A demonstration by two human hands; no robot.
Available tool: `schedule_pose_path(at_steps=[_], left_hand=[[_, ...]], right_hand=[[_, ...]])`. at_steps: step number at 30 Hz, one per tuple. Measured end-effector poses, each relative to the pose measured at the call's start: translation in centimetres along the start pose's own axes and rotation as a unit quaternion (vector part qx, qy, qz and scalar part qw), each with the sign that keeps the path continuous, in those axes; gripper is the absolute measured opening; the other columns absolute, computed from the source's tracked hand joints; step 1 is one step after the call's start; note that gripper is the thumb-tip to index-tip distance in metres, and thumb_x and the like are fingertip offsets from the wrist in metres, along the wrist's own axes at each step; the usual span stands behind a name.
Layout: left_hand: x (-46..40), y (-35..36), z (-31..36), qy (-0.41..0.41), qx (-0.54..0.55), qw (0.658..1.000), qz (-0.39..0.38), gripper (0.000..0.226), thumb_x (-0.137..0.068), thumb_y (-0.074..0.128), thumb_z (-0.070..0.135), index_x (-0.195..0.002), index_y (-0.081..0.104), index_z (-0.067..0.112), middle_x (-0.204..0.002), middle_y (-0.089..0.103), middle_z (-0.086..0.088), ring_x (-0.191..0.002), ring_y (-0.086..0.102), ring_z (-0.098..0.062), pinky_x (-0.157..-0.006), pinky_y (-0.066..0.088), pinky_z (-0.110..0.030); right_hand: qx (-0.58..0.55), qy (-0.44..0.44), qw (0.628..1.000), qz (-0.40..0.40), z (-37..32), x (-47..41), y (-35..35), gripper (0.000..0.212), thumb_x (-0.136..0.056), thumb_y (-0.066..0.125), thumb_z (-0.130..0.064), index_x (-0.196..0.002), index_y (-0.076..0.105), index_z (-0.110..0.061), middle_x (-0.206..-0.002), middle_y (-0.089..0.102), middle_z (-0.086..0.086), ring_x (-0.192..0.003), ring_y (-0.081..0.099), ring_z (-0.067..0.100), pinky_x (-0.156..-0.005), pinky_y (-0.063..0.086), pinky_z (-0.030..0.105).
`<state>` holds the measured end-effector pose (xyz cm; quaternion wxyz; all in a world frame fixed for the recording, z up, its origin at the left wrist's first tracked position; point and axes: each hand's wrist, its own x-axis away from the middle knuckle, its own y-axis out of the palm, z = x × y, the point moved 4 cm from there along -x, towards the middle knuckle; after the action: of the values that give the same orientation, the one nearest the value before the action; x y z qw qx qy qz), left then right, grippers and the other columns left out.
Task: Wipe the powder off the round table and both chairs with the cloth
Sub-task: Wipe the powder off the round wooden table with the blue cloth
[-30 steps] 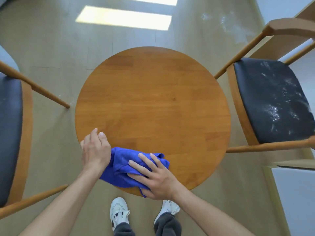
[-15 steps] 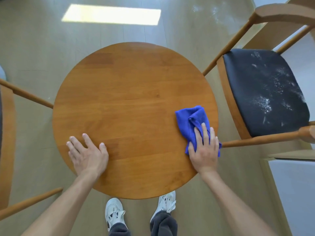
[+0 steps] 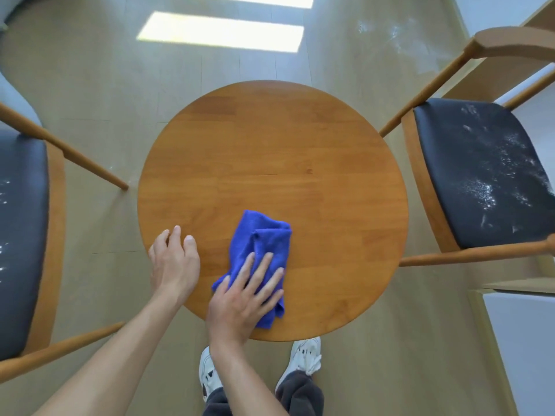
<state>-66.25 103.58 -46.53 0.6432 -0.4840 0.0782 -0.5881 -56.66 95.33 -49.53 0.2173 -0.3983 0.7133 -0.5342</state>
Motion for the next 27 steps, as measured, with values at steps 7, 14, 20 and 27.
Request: schedule_pose_path(at_steps=[7,14,20,27], left_hand=[[-0.1,0.7,0.2,-0.003,0.003,0.999,0.033,0.047,-0.102,0.029,0.031,-0.143,0.040,0.012,-0.153,0.030,-0.008,-0.142,0.018,-0.022,-0.115,0.013,-0.037],[0.1,2.4,1.6,-0.044,-0.014,0.998,0.051,0.049,-0.101,0.029,0.037,-0.143,0.041,0.015,-0.156,0.017,-0.012,-0.144,0.007,-0.024,-0.116,0.009,-0.040],[0.3,3.2,2.3,-0.064,-0.037,0.994,0.078,0.050,-0.100,0.030,0.038,-0.145,0.038,0.016,-0.157,0.014,-0.011,-0.145,0.006,-0.025,-0.116,0.010,-0.046],[-1.0,1.7,1.7,-0.058,-0.079,0.991,0.096,0.041,-0.099,0.035,0.036,-0.134,0.051,0.022,-0.146,0.029,-0.010,-0.135,0.021,-0.029,-0.111,0.018,-0.046]], right_hand=[[0.028,-0.484,0.871,-0.074,5.9,-1.1,-1.2,0.059,-0.076,0.058,-0.029,-0.135,0.056,-0.023,-0.153,0.036,0.003,-0.143,0.027,0.035,-0.108,0.033,0.056],[0.120,-0.684,0.712,-0.099,13.1,-12.4,-5.4,0.060,-0.078,0.057,-0.031,-0.138,0.052,-0.024,-0.155,0.034,-0.001,-0.146,0.023,0.031,-0.115,0.025,0.051],[0.115,-0.475,0.872,0.011,18.8,-23.3,-9.3,0.055,-0.087,0.053,-0.038,-0.140,0.046,-0.024,-0.151,0.040,0.005,-0.139,0.036,0.034,-0.099,0.041,0.054],[0.055,0.017,0.993,0.105,12.4,-26.5,-6.9,0.055,-0.086,0.050,-0.040,-0.136,0.051,-0.017,-0.151,0.037,0.017,-0.119,0.046,0.046,-0.082,0.041,0.053]])
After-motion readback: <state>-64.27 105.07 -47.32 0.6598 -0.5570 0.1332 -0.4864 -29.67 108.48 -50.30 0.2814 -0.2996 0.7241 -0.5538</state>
